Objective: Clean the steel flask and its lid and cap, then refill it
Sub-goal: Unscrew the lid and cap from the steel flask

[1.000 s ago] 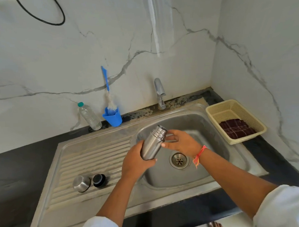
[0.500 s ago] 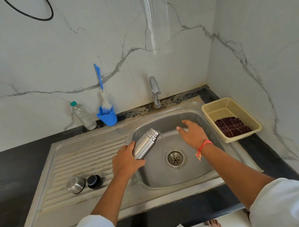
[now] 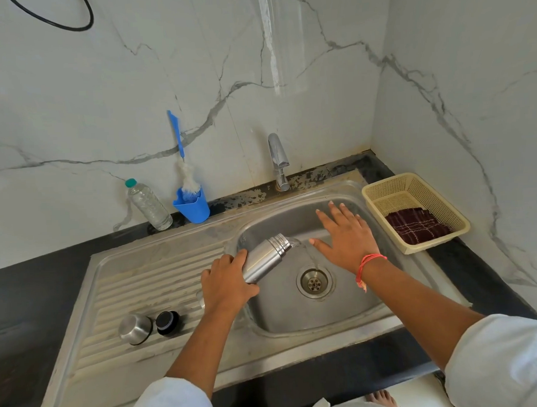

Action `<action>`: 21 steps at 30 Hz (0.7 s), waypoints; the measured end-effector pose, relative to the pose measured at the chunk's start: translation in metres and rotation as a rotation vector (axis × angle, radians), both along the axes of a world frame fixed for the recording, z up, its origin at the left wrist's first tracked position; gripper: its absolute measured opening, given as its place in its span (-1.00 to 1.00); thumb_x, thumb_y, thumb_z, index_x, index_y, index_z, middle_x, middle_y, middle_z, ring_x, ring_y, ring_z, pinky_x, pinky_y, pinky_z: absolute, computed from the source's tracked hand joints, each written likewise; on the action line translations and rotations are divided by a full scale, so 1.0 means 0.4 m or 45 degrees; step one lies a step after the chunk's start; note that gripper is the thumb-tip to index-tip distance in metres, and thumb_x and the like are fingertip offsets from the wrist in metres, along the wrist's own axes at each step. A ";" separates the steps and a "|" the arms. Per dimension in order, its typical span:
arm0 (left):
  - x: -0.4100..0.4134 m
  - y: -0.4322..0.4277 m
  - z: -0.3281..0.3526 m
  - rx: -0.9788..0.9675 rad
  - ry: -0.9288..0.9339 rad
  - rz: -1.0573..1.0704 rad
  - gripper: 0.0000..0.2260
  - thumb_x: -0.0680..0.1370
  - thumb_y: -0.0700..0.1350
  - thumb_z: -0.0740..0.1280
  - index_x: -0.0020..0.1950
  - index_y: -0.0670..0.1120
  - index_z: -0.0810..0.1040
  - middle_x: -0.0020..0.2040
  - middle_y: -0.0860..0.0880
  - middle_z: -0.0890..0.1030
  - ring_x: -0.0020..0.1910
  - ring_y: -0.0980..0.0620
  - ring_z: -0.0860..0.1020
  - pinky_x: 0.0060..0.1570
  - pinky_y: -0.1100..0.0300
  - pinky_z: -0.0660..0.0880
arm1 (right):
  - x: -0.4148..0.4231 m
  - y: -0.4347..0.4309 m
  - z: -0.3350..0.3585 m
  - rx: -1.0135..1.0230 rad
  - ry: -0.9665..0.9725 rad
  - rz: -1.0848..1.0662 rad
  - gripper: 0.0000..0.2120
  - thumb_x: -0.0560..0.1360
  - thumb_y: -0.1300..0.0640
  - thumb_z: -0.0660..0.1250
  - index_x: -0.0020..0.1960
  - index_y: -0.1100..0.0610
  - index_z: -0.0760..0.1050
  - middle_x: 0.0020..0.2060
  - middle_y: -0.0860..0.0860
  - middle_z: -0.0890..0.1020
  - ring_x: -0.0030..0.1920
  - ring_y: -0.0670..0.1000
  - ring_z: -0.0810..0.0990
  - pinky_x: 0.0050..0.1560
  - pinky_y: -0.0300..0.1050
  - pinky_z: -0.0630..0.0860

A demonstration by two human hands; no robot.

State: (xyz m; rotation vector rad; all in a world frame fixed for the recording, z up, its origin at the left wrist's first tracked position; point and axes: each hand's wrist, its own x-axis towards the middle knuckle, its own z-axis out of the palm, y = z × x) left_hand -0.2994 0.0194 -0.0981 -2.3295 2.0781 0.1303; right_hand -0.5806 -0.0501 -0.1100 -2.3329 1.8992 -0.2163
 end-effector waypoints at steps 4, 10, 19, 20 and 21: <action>0.004 -0.001 0.004 0.006 -0.035 -0.003 -0.22 0.36 0.18 0.49 0.53 0.16 0.27 0.29 0.02 0.49 0.28 -0.03 0.44 0.24 0.00 0.39 | 0.003 0.011 0.002 0.005 0.047 0.023 -0.26 0.59 -0.39 -0.03 0.64 -0.08 -0.07 0.64 0.07 -0.03 0.63 0.13 -0.07 0.58 0.20 0.05; 0.005 -0.001 0.015 -0.016 -0.079 -0.028 -0.25 0.36 0.17 0.49 0.50 0.19 0.28 0.24 0.04 0.48 0.23 -0.01 0.44 0.20 0.03 0.35 | 0.010 0.014 0.001 0.039 0.057 0.019 -0.30 0.60 -0.36 -0.05 0.64 -0.09 -0.08 0.64 0.05 -0.05 0.63 0.12 -0.10 0.58 0.22 0.04; 0.012 0.001 0.028 -0.067 -0.162 -0.072 -0.28 0.38 0.17 0.49 0.49 0.18 0.30 0.22 0.03 0.49 0.21 -0.01 0.44 0.19 0.04 0.37 | 0.016 0.028 -0.002 0.062 0.042 0.018 -0.37 0.64 -0.28 -0.06 0.64 -0.09 -0.04 0.64 0.05 -0.03 0.63 0.12 -0.09 0.58 0.21 0.02; 0.013 0.001 0.030 -0.073 -0.169 -0.077 -0.28 0.38 0.16 0.49 0.48 0.18 0.30 0.21 0.03 0.50 0.21 -0.01 0.44 0.18 0.04 0.37 | 0.017 0.029 -0.001 0.066 0.045 0.020 -0.38 0.64 -0.28 -0.06 0.64 -0.09 -0.04 0.64 0.05 -0.03 0.63 0.12 -0.09 0.59 0.21 0.02; 0.014 0.001 0.031 -0.080 -0.175 -0.081 -0.29 0.37 0.16 0.49 0.48 0.18 0.31 0.21 0.03 0.50 0.20 -0.01 0.44 0.18 0.04 0.37 | 0.018 0.030 -0.001 0.071 0.049 0.024 -0.38 0.65 -0.27 -0.06 0.64 -0.08 -0.04 0.64 0.05 -0.04 0.63 0.12 -0.10 0.59 0.20 0.02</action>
